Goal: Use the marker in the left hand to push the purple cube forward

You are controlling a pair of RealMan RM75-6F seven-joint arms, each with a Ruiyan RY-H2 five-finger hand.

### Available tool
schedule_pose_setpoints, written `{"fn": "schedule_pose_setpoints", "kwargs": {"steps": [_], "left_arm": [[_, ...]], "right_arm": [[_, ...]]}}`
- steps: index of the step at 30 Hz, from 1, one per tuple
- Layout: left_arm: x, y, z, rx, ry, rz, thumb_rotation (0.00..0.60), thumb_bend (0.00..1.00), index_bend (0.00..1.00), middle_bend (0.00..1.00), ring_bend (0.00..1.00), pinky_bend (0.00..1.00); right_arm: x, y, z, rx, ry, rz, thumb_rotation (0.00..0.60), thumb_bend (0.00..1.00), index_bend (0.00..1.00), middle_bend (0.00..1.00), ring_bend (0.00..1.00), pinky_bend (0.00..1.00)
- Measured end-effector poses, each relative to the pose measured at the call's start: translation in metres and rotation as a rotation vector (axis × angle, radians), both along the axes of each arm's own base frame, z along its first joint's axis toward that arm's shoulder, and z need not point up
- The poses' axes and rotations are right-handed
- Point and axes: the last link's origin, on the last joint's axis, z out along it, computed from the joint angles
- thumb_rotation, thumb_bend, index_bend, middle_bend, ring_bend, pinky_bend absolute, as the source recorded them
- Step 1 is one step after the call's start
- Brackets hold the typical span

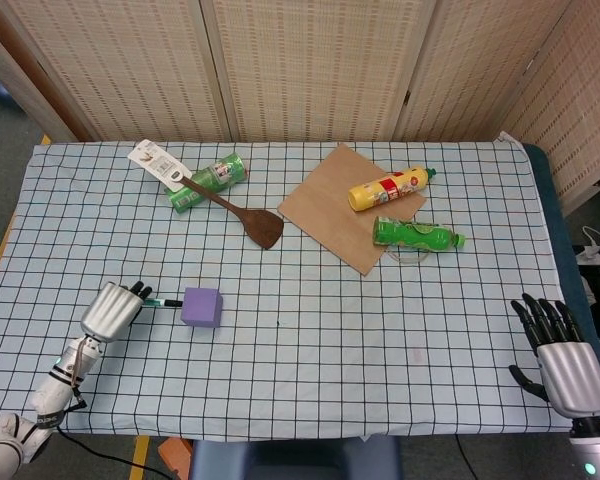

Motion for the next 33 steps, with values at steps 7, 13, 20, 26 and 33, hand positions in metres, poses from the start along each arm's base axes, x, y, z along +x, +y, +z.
{"fn": "schedule_pose_setpoints", "kwargs": {"steps": [7,13,20,26,33], "left_arm": [[0.021,0.000,-0.014,-0.014,-0.008,-0.040,0.600,0.68,0.78,0.74,0.83,1.00],[0.042,0.002,-0.027,-0.024,-0.016,-0.071,0.600,0.68,0.78,0.74,0.83,1.00],[0.063,0.002,-0.043,-0.045,-0.013,-0.091,0.600,0.68,0.78,0.74,0.83,1.00],[0.074,0.000,-0.050,-0.055,-0.016,-0.106,0.600,0.68,0.78,0.74,0.83,1.00],[0.100,-0.008,-0.066,-0.071,-0.013,-0.144,0.600,0.68,0.78,0.74,0.83,1.00]], "right_arm": [[0.000,0.002,0.002,0.006,-0.008,0.008,0.600,0.13,0.00,0.00,0.00,0.00],[0.000,0.003,0.004,0.012,-0.014,0.014,0.600,0.13,0.00,0.00,0.00,0.00],[0.000,0.004,0.006,0.017,-0.022,0.020,0.600,0.13,0.00,0.00,0.00,0.00],[0.000,0.006,0.009,0.019,-0.032,0.029,0.600,0.13,0.00,0.00,0.00,0.00],[0.001,0.010,0.014,0.026,-0.052,0.051,0.600,0.13,0.00,0.00,0.00,0.00]]}}
